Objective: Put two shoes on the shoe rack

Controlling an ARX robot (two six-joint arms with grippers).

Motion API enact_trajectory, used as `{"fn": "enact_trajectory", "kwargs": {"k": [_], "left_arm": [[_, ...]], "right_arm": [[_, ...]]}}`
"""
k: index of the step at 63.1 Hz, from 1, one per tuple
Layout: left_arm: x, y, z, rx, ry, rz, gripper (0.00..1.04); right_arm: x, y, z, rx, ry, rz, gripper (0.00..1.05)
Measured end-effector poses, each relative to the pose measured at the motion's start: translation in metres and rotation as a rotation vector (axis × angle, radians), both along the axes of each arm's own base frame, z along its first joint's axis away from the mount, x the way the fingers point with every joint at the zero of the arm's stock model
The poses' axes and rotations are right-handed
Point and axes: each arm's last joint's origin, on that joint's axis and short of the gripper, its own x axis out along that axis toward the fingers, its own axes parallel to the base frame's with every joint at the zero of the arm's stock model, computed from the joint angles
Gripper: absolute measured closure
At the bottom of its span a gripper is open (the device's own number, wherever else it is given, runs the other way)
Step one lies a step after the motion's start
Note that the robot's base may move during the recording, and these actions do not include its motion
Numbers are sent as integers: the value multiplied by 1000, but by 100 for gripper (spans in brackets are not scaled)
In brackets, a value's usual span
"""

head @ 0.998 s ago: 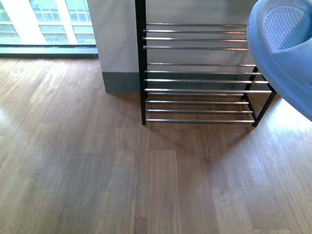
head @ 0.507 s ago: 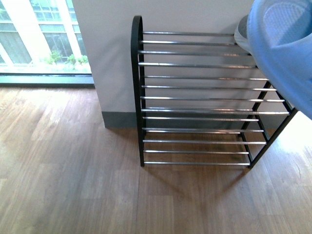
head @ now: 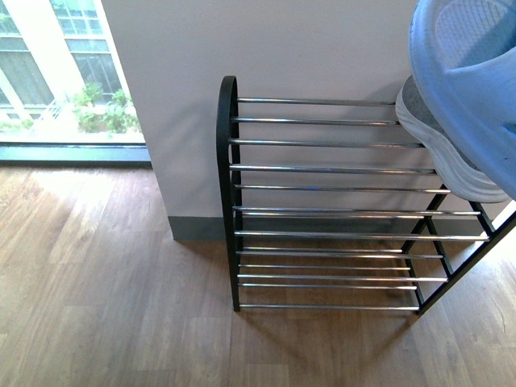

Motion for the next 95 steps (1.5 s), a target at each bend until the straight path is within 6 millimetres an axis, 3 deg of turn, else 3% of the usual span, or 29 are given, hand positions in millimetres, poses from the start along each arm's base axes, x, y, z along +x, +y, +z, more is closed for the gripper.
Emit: {"fn": "enact_trajectory", "kwargs": {"k": [56,64,75,85,95], "left_arm": [[0,0,0,0,0,0,103],[0,0,0,0,0,0,103],[0,0,0,0,0,0,103],[0,0,0,0,0,0,103],[0,0,0,0,0,0,103]], "right_arm": [[0,0,0,1,0,2,104],[3,10,1,169,-9,-28,104],[29,47,6,377,94,-27,104],[68,79,4,413,132,-31,104],[111,100,-13,392,199,-79,104]]}}
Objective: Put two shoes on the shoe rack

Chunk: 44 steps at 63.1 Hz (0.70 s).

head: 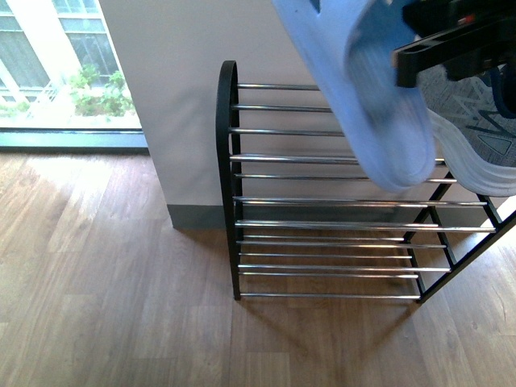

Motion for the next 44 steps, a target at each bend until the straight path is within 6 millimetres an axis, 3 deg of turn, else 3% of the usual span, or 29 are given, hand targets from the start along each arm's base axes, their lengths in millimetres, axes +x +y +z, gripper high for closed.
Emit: {"fn": "enact_trajectory", "kwargs": {"k": [21,36,44], "left_arm": [[0,0,0,0,0,0,103],[0,0,0,0,0,0,103],[0,0,0,0,0,0,103]], "right_arm": [[77,16,-37,-145,115,-138,104],[122,-5,-66,-251,198,-314,104],[129,-21,-74,-289,237,-400,104]]}}
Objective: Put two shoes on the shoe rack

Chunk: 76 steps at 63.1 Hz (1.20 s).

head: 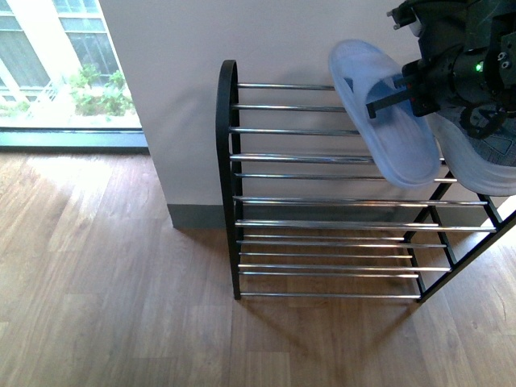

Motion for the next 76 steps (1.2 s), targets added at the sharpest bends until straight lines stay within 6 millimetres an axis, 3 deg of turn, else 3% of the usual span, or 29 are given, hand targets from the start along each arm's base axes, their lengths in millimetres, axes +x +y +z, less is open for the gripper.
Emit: {"fn": "enact_trajectory", "kwargs": {"k": [13,42,63,76], "left_arm": [[0,0,0,0,0,0,103],[0,0,0,0,0,0,103],[0,0,0,0,0,0,103],[0,0,0,0,0,0,103]], "right_arm": [[14,-15,4,-29,-28,-97,104],[19,-14,-5,-45,-8,-112,103],[6,-18,-6,-51,5,-103,53],[-15,-27,21,-34,-29,-107,22]]}}
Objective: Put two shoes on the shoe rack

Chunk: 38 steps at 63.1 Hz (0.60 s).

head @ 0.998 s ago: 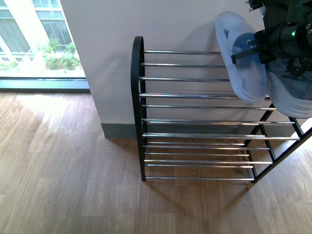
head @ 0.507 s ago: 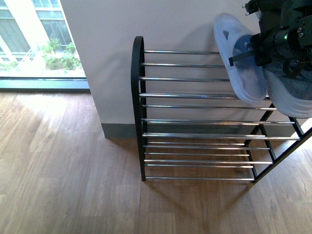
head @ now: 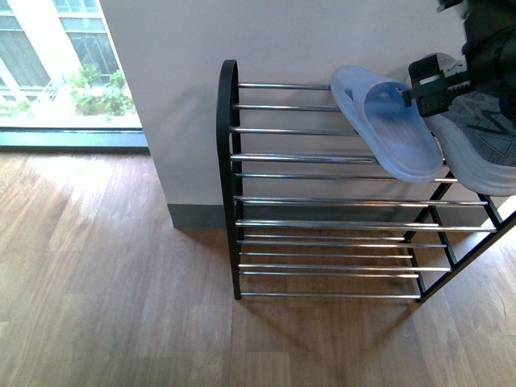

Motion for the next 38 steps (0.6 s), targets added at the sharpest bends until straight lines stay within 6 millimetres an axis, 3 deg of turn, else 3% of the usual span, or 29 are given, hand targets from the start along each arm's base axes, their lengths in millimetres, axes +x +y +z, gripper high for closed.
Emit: {"fn": "enact_trajectory", "kwargs": {"k": [7,28,38], "left_arm": [[0,0,0,0,0,0,103],[0,0,0,0,0,0,103],[0,0,0,0,0,0,103]], "right_arm": [[-14,-8,24,24,-48,7,8],[-77,-49,100,125,-176,107,9],[-95,-65,121,146,-246,83,9]]}}
